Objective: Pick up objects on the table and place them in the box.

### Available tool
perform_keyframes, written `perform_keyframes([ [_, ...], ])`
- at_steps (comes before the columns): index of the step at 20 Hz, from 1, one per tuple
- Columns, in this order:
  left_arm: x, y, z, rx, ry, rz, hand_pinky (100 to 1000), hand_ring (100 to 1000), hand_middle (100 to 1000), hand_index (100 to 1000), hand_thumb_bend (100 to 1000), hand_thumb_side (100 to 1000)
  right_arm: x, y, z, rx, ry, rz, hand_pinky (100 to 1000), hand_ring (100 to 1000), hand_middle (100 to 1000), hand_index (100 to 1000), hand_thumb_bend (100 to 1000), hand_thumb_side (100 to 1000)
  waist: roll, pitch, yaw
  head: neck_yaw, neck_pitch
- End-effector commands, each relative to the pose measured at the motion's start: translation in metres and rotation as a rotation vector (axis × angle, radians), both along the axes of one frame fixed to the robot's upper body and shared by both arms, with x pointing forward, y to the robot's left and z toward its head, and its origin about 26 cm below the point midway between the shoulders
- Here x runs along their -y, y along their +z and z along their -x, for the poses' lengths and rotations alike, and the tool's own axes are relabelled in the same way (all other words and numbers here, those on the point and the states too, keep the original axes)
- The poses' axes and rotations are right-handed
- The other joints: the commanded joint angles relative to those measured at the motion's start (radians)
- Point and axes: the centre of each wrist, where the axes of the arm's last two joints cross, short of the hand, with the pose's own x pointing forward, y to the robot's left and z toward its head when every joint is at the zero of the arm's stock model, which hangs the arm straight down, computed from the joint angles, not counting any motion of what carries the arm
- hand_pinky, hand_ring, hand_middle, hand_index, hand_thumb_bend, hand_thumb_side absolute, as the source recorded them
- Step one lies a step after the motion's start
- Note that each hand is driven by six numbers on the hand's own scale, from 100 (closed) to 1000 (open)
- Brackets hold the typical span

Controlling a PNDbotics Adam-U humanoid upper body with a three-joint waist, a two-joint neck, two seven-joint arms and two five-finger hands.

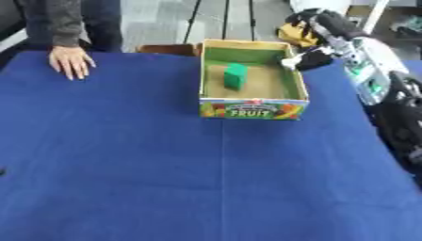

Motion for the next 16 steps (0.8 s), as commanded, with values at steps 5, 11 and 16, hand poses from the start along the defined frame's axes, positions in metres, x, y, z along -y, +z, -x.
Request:
perform_keyframes([
  [5,-0.006,0.005,0.002,0.022,0.037,0.001,675,896,741,743,583,711,0.003,0.012,0.072,0.170,0.156,-0.341,527,575,659,837,331,494,0.011,-0.011,-0.048,0.047,0.013],
  [11,-0.004,0.001,0.004,0.014,0.043,0.019,675,898,742,743,580,714,-0.002,-0.035,0.088,0.163,0.140,-0.559,486,534,606,808,249,516,0.026,-0.005,-0.085,0.073,0.039],
  [16,-0.004,-0.001,0.005,0.012,0.047,0.026,676,899,743,744,579,713,-0.007,-0.063,0.095,0.126,0.125,-0.636,486,533,606,811,250,519,0.034,-0.001,-0.097,0.074,0.054],
])
